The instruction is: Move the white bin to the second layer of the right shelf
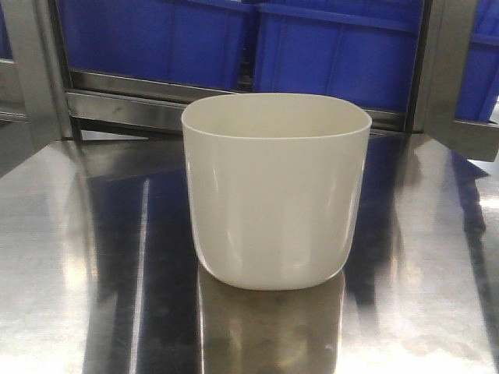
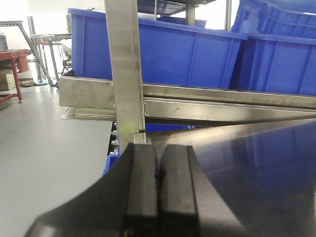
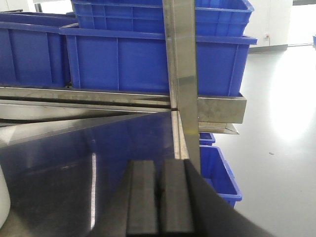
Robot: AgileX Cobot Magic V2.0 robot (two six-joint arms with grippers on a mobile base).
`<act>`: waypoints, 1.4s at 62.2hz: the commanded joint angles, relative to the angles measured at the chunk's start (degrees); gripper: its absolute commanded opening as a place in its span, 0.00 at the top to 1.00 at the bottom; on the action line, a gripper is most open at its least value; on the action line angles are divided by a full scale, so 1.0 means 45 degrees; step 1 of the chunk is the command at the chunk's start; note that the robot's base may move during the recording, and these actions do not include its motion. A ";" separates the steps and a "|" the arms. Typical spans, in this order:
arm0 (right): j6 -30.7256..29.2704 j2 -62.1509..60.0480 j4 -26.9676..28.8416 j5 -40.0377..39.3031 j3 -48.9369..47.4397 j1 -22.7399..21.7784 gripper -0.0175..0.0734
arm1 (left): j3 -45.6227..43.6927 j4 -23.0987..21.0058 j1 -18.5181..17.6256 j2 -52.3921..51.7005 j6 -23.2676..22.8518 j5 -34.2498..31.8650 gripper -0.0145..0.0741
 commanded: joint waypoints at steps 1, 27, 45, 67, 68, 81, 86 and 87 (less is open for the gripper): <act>-0.0076 -0.0241 -0.0054 -0.1226 -0.0215 -0.0079 0.75 | 0.0423 -0.0064 -0.0025 -0.0168 -0.0095 -0.1109 0.74; 0.0255 0.2954 -0.0058 0.0736 -0.3148 0.0074 0.75 | 0.0423 -0.0064 -0.0025 -0.0168 -0.0095 -0.1109 0.74; 0.0255 1.0043 0.1028 0.4759 -1.0269 0.0996 0.75 | 0.0423 -0.0064 -0.0025 -0.0168 -0.0095 -0.1109 0.74; 0.0243 1.6425 0.1505 1.0644 -1.7754 0.4442 0.75 | 0.0423 -0.0064 -0.0025 -0.0168 -0.0095 -0.1109 0.74; 0.0243 1.6652 0.1505 1.0752 -1.7873 0.4541 0.75 | 0.0423 -0.0064 -0.0025 -0.0168 -0.0095 -0.1109 0.74; 0.0243 1.7895 0.1492 1.1091 -1.8228 0.5473 0.75 | 0.0423 -0.0064 -0.0025 -0.0168 -0.0095 -0.1109 0.74; 0.0243 1.8102 0.1476 1.1077 -1.8214 0.5599 0.75 | 0.0423 -0.0064 -0.0025 -0.0168 -0.0095 -0.1109 0.74; 0.0243 1.8129 0.1468 1.1077 -1.8214 0.5639 0.75 | 0.0423 -0.0064 -0.0025 -0.0168 -0.0095 -0.1109 0.74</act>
